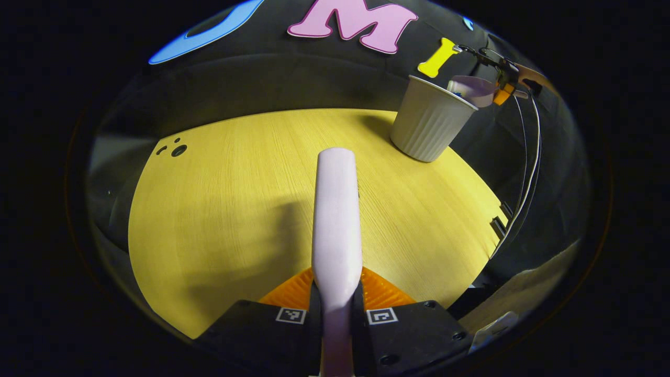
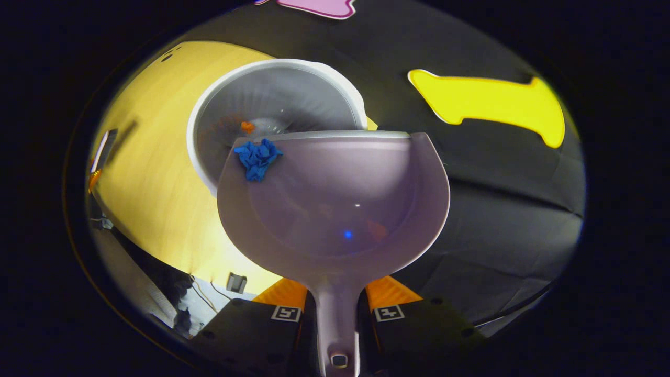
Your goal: Pick up the small broom and dustpan from the desktop, sweep the trash into the dustpan with the broom, and then empty the trash into the garbage bin.
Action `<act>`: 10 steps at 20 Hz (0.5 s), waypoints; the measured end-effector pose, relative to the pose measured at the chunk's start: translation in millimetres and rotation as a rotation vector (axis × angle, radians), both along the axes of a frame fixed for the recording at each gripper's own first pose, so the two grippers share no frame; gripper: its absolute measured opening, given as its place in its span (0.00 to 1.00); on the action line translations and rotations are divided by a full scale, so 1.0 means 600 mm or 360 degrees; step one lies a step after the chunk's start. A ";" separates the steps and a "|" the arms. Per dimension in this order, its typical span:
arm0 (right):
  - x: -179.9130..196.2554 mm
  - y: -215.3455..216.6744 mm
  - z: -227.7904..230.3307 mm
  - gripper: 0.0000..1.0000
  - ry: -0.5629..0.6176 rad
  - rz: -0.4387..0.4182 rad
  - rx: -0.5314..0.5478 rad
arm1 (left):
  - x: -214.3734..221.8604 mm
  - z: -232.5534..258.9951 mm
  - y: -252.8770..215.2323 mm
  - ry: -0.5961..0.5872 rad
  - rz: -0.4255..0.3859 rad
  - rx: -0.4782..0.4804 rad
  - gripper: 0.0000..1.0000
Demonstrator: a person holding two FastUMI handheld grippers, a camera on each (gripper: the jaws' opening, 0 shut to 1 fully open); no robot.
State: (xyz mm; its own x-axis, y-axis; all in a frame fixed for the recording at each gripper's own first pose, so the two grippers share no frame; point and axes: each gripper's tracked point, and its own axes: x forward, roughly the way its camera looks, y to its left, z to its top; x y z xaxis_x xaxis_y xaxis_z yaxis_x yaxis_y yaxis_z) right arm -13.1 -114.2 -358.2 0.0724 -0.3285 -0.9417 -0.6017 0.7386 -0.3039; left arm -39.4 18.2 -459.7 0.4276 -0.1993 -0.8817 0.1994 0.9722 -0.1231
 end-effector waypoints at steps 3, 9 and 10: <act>0.041 0.005 0.005 0.36 0.0024 0.0242 -0.0115 | -0.001 -0.002 -0.003 0.0005 0.0010 0.0006 0.28; 0.058 0.022 0.004 0.36 0.0041 0.0388 -0.0194 | -0.010 -0.003 0.000 0.0007 0.0024 0.0029 0.28; 0.061 0.023 0.005 0.36 0.0026 0.0424 -0.0207 | -0.011 -0.003 0.002 0.0005 0.0027 0.0031 0.28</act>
